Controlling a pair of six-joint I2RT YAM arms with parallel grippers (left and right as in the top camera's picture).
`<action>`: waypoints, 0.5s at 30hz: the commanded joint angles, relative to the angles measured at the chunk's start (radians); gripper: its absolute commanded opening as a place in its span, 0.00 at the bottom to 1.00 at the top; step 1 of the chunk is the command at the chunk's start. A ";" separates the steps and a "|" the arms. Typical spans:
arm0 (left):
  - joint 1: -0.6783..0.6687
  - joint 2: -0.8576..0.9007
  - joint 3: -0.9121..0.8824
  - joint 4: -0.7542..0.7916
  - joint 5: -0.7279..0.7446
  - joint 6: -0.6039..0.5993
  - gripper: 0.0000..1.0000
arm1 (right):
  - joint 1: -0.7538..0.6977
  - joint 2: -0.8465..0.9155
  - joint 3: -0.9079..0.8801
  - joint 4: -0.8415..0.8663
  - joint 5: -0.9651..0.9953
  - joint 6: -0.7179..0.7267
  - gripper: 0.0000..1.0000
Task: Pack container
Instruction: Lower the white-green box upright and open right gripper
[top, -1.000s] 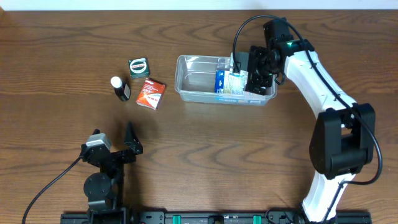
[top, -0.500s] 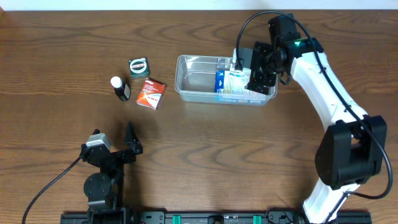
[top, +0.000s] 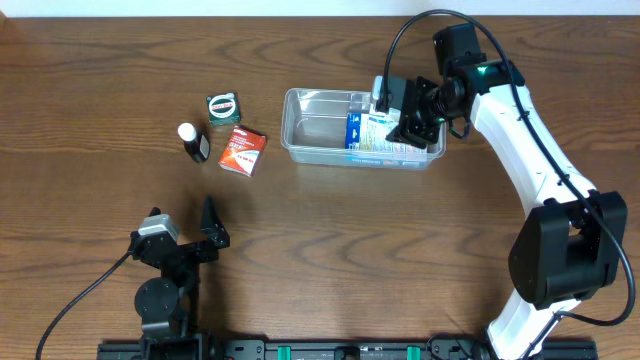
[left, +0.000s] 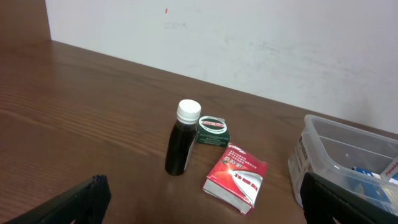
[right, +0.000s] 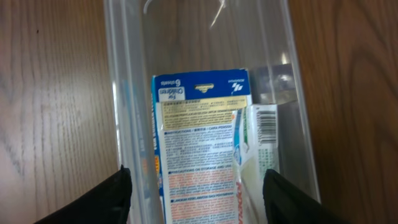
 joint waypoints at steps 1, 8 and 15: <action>0.007 -0.002 -0.016 -0.038 -0.011 0.013 0.98 | -0.008 0.011 0.011 0.012 -0.027 0.031 0.61; 0.007 -0.002 -0.016 -0.038 -0.011 0.013 0.98 | -0.010 0.089 0.011 0.018 -0.019 0.030 0.39; 0.007 -0.002 -0.016 -0.038 -0.011 0.013 0.98 | -0.017 0.143 0.011 0.056 -0.005 0.031 0.29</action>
